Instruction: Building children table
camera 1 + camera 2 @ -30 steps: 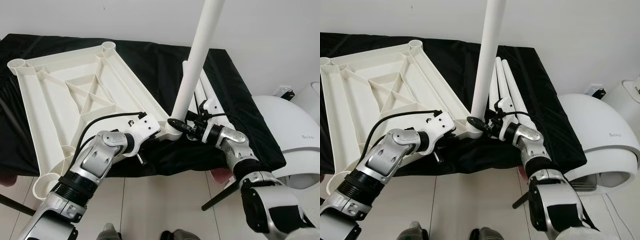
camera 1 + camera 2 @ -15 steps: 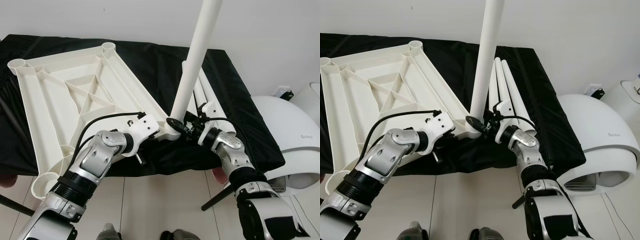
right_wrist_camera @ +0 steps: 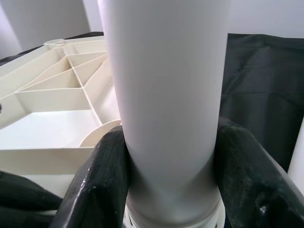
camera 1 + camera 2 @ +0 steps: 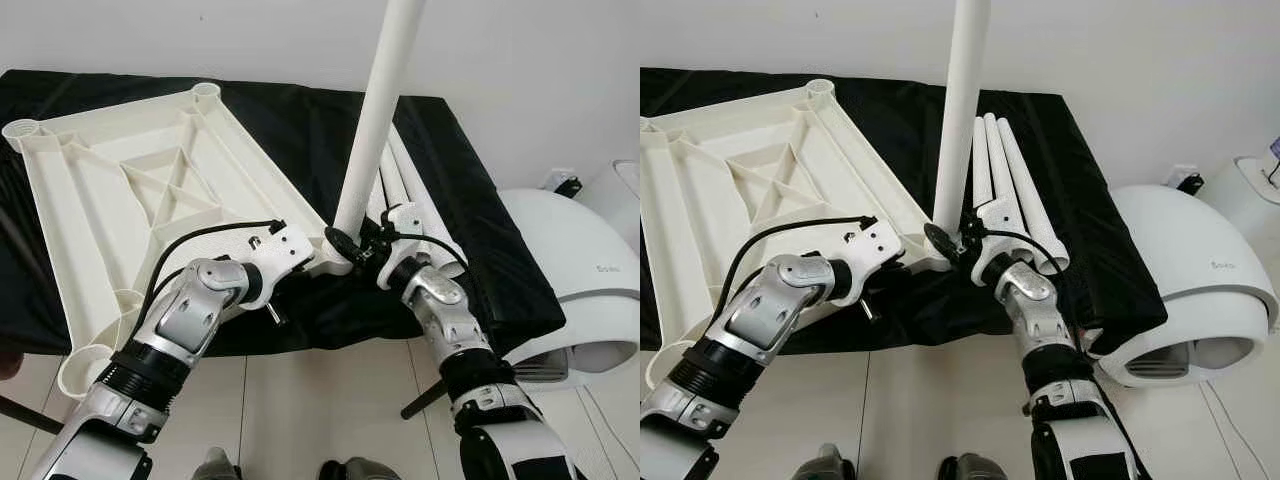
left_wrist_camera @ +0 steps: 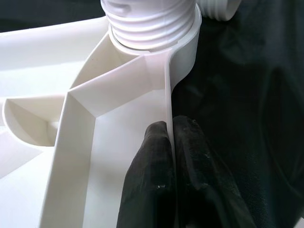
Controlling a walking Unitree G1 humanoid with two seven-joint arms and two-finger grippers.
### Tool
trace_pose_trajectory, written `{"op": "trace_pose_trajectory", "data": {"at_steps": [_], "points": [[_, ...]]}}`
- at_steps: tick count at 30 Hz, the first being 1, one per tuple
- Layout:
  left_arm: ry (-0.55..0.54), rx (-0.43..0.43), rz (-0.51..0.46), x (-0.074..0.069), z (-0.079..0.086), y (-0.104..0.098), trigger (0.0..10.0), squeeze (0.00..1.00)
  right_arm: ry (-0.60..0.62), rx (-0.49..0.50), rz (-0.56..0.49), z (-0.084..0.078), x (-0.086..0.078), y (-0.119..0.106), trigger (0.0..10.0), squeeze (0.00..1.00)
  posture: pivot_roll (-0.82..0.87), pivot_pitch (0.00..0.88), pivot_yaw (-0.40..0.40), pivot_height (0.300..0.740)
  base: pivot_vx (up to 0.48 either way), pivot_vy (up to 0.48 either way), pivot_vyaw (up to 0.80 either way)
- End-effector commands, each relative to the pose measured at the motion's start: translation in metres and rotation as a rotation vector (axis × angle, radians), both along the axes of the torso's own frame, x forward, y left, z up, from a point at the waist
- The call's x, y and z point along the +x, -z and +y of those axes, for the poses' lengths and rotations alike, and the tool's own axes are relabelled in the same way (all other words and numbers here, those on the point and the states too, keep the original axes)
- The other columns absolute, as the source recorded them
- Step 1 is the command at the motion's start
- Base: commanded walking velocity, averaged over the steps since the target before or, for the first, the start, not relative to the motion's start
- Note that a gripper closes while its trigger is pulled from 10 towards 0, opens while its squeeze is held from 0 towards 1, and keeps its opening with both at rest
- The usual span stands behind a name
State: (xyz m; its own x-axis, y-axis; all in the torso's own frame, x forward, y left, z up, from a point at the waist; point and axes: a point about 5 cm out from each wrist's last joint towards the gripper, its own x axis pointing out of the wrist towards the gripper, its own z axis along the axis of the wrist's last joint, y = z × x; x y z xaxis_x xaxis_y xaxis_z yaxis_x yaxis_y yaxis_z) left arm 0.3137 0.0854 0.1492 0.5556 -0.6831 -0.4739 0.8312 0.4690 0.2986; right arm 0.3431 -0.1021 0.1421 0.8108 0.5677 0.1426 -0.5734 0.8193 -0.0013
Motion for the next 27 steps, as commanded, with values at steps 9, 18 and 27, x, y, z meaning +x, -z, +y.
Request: {"op": "trace_pose_trajectory", "data": {"at_steps": [9, 18, 27], "points": [[-0.002, -0.001, -0.035, 0.002, -0.006, -0.006, 10.0, 0.00, 0.192, 0.049, -0.022, 0.020, -0.007, -0.009, 0.0, 0.00, 0.01, 0.043, -0.061, 0.740, 0.000, 0.000, 0.00], [0.004, -0.001, -0.034, 0.002, -0.007, -0.007, 10.0, 0.00, 0.321, 0.053, 0.010, 0.031, -0.013, -0.004, 0.0, 0.00, 0.01, 0.046, -0.054, 0.740, 0.000, 0.000, 0.00], [0.003, -0.002, -0.035, 0.002, -0.007, -0.007, 10.0, 0.00, 0.374, 0.044, 0.032, 0.042, -0.021, -0.001, 0.0, 0.00, 0.01, 0.046, -0.058, 0.740, 0.000, 0.000, 0.00]]}}
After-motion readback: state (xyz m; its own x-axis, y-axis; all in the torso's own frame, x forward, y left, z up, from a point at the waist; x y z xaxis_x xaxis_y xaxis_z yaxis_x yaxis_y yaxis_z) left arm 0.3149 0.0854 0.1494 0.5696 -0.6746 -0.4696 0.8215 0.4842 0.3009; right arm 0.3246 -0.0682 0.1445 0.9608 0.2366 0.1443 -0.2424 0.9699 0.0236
